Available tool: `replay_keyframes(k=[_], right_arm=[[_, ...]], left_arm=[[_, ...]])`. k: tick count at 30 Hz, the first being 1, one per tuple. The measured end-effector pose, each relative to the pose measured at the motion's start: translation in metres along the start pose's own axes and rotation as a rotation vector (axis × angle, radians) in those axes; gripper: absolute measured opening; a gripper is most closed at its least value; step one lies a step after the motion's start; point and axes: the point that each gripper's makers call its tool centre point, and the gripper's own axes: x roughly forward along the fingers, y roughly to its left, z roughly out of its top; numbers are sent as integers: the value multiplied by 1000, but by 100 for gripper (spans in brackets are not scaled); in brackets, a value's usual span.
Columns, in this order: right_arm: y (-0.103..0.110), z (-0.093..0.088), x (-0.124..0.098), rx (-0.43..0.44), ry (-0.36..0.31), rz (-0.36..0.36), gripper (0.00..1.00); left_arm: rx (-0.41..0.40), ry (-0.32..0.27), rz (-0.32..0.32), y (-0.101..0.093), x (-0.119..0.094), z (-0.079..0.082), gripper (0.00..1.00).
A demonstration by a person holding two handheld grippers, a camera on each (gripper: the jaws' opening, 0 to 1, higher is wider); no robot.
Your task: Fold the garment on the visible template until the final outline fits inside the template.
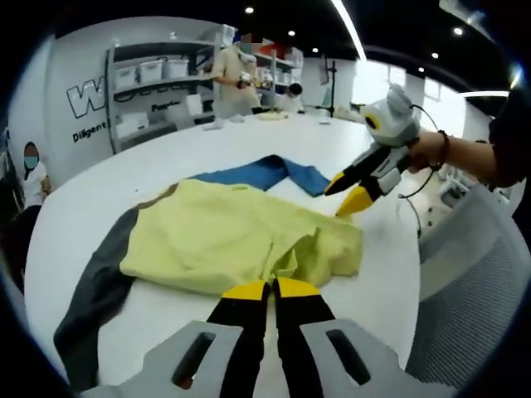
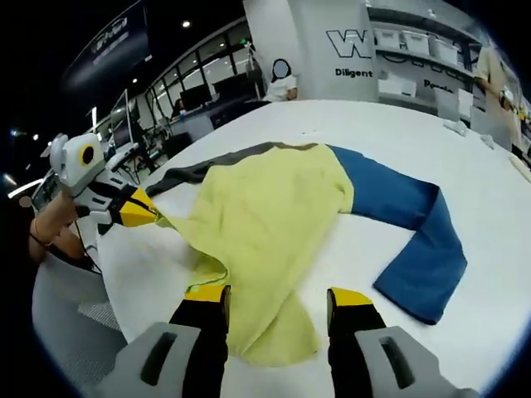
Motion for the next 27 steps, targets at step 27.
replay_keyframes(k=[27], right_arm=[[-19,-35,-10,-45,98,-30,25]], left_arm=[[59,110,94,17,-63,-39,0]])
